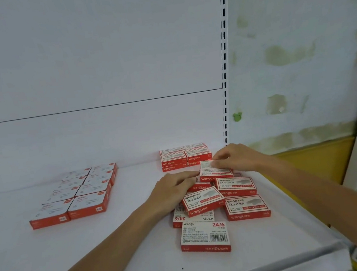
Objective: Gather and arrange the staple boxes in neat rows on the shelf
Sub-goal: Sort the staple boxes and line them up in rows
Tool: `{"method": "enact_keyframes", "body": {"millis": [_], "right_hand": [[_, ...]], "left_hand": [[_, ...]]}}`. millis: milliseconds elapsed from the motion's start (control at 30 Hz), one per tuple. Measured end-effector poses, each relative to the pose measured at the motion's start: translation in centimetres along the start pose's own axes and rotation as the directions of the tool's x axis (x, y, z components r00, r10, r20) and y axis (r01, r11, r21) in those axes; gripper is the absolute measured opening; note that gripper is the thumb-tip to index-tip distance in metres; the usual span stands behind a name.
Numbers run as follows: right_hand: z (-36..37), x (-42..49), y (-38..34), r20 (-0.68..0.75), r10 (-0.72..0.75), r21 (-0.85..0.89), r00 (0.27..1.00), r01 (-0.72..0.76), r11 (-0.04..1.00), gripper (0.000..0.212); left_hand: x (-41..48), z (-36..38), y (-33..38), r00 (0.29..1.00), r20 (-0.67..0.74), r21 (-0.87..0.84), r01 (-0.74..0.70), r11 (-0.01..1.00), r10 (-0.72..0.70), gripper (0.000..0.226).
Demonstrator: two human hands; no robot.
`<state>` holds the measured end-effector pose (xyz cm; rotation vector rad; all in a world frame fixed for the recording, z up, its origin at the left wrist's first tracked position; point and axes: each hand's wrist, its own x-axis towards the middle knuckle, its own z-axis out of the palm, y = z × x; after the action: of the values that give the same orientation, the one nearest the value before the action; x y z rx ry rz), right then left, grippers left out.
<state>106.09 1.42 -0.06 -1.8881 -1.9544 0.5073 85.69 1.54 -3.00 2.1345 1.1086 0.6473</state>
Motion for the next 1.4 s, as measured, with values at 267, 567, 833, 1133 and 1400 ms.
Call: {"method": "enact_keyframes", "body": {"millis": [267, 567, 833, 1133, 1400], "right_hand": [[-0.3, -0.6, 0.4, 0.010, -0.017, 0.114, 1.000, 0.016, 0.993, 0.026], [-0.8, 0.5, -1.4, -0.061, 0.065, 0.480, 0.996, -0.028, 0.877, 0.012], [0.6, -0.1, -5.2, -0.126, -0.133, 0.593, 0.983, 0.182, 0.785, 0.021], [2.9, -0.3, -6.0, -0.234, -0.416, -0.041, 0.879, 0.418, 0.907, 0.064], [2.6, 0.1, -5.7, -0.253, -0.359, 0.042, 0.898, 0.381, 0.923, 0.042]], "left_hand": [[-0.1, 0.3, -0.4, 0.992, -0.120, -0.044, -0.053, 0.998, 0.047, 0.016], [-0.2, 0.0, -0.5, 0.974, -0.225, -0.153, -0.055, 0.987, 0.020, 0.027], [0.1, -0.8, -1.1, 0.961, -0.265, -0.426, -0.040, 0.904, -0.083, 0.030], [0.3, -2.1, -1.7, 0.926, -0.326, -0.731, -0.120, 0.671, -0.189, 0.032], [0.0, -2.0, -1.6, 0.868, -0.478, -0.478, -0.125, 0.869, -0.138, 0.044]]}}
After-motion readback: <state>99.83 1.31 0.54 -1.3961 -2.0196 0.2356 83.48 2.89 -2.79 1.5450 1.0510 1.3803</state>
